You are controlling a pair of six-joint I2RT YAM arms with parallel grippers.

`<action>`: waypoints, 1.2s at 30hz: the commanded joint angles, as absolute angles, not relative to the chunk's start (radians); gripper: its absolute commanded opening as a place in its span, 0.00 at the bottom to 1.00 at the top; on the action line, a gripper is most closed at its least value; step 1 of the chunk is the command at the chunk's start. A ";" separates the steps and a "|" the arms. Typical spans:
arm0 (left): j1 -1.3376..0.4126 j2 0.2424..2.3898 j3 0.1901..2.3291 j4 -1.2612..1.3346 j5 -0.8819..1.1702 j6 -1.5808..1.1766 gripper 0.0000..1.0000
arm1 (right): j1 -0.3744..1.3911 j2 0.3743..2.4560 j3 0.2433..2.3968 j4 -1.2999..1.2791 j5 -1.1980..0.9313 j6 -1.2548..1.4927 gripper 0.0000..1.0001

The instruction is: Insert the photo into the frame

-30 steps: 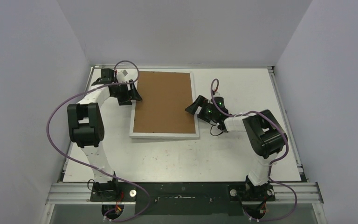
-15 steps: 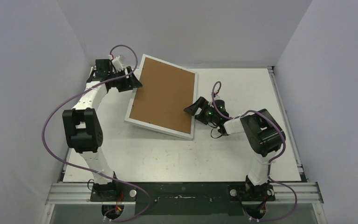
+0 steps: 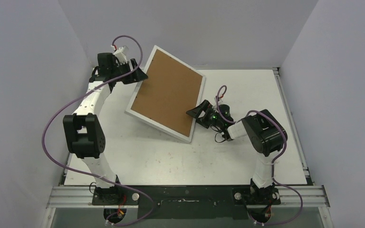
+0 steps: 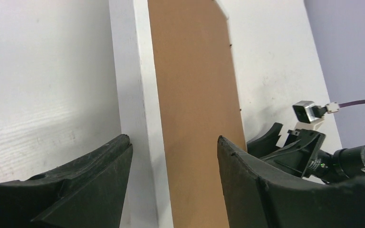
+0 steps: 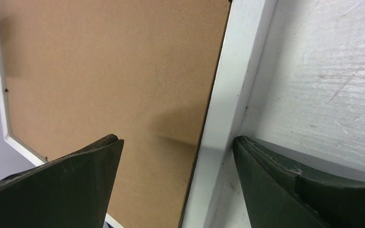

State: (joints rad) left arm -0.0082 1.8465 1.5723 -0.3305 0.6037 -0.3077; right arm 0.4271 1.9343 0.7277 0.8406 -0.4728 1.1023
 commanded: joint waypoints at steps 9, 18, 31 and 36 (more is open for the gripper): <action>-0.230 1.795 1.570 -0.434 0.980 -0.491 0.60 | 0.492 2.011 0.712 0.873 -0.635 1.182 0.90; -0.290 1.809 1.583 -0.386 0.977 -0.536 0.60 | 0.460 1.982 0.666 0.904 -0.646 1.200 0.90; -0.328 1.813 1.613 -0.380 0.972 -0.552 0.60 | 0.380 1.917 0.589 0.866 -0.677 1.135 0.95; -0.356 1.808 1.608 -0.362 0.980 -0.575 0.60 | 0.377 1.926 0.598 0.861 -0.670 1.124 0.93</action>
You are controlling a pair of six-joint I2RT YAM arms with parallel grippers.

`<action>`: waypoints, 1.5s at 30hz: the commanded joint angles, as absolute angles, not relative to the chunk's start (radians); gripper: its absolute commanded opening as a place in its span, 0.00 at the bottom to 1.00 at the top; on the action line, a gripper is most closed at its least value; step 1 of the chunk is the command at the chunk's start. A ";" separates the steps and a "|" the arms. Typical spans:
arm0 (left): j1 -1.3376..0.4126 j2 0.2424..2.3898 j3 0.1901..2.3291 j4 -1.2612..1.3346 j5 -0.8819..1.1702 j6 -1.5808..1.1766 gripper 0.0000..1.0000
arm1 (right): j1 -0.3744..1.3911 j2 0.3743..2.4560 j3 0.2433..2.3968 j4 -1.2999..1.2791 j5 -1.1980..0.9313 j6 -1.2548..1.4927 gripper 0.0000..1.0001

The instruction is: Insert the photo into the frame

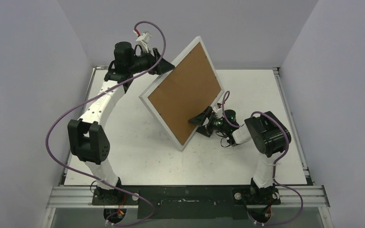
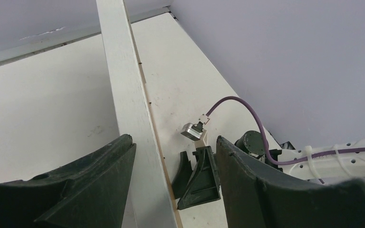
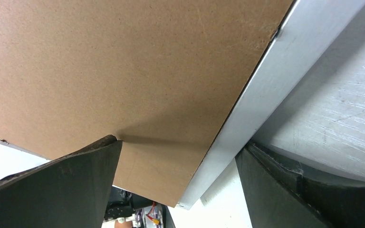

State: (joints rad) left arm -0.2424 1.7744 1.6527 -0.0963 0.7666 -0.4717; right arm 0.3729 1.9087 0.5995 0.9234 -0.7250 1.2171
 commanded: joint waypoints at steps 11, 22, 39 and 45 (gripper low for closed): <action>-0.445 1.787 1.534 -0.222 1.017 -0.703 0.60 | 0.358 2.027 0.663 0.932 -0.678 1.095 0.90; -0.472 1.759 1.470 -0.124 1.038 -0.774 0.60 | 0.358 2.112 0.725 0.967 -0.689 1.082 0.90; -0.131 2.103 2.014 -0.776 0.750 -0.128 0.67 | 0.338 1.889 0.682 0.616 -0.553 0.937 0.90; 0.032 2.084 1.913 -0.774 0.700 -0.083 0.95 | 0.262 1.650 0.882 0.163 -0.316 0.599 0.90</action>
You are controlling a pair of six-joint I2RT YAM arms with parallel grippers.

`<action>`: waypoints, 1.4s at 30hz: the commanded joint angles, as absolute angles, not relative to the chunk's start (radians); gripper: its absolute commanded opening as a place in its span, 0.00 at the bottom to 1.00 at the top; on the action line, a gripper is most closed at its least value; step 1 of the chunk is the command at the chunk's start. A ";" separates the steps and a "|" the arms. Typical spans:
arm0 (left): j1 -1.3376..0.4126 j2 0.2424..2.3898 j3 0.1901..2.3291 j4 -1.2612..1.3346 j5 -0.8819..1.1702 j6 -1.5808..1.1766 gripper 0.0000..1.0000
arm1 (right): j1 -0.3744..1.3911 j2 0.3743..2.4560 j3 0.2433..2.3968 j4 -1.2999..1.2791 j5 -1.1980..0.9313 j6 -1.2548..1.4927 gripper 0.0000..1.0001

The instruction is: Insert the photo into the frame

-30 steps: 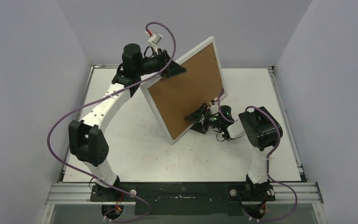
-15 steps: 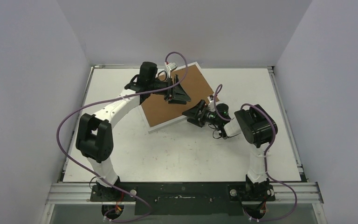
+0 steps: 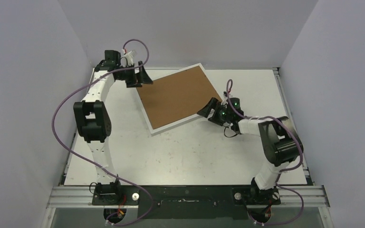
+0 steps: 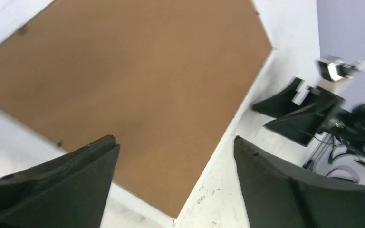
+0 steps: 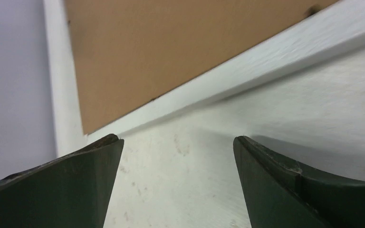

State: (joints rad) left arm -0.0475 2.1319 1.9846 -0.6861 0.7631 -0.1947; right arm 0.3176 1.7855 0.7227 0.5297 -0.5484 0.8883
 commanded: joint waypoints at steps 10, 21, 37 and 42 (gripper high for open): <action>0.051 1.946 1.555 -0.640 0.570 -0.051 0.96 | 0.104 1.938 1.239 0.159 -0.259 0.500 0.90; 0.037 2.058 1.529 -0.517 0.584 -0.138 0.90 | 0.110 2.188 1.432 0.298 -0.414 0.544 0.90; 0.064 2.104 1.529 -0.575 0.629 -0.079 0.80 | 0.339 1.746 0.705 0.580 -0.418 0.719 0.90; 0.086 2.072 1.534 -0.646 0.657 -0.017 0.80 | 0.381 1.570 0.628 0.385 -0.362 0.728 0.90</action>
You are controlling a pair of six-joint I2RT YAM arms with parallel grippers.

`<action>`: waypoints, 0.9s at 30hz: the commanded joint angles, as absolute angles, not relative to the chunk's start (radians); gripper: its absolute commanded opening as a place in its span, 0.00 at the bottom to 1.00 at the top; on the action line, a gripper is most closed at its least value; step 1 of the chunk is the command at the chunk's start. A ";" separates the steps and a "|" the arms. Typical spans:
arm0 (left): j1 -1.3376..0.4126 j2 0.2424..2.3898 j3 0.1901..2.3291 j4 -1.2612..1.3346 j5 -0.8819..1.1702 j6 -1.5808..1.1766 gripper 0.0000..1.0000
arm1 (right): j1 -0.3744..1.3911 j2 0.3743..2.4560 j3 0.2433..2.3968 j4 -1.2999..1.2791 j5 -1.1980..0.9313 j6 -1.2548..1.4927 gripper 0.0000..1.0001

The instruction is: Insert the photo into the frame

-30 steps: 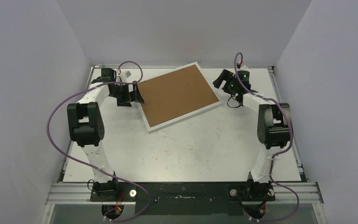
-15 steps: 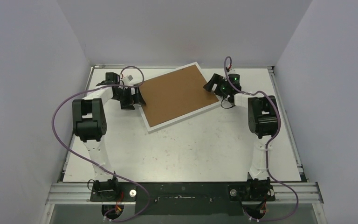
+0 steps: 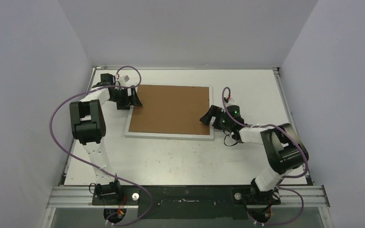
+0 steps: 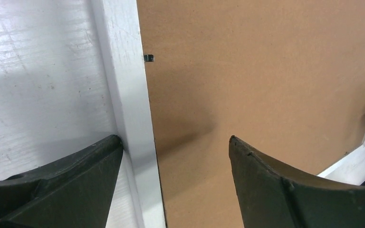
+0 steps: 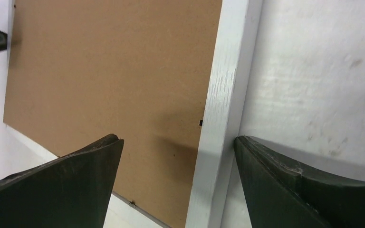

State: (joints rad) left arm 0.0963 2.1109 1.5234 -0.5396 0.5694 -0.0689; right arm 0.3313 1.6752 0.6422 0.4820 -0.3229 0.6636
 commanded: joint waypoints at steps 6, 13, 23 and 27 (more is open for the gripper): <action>0.127 2.056 1.592 -0.697 0.669 0.026 0.76 | 0.275 1.598 0.764 0.177 -0.296 0.608 0.90; 0.132 2.135 1.647 -0.712 0.700 0.016 0.73 | 0.291 1.768 0.923 0.186 -0.339 0.592 0.90; 0.126 2.206 1.656 -0.680 0.686 0.006 0.54 | 0.338 1.808 0.922 0.194 -0.339 0.618 0.90; 0.116 2.200 1.653 -0.674 0.711 -0.024 0.47 | 0.365 1.803 0.904 0.218 -0.350 0.641 0.90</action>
State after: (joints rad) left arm 0.1387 2.1902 1.6268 -0.6842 0.6403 0.0078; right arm 0.3126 1.7992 0.9199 0.1871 -0.3058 0.6106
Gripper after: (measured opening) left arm 0.499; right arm 0.899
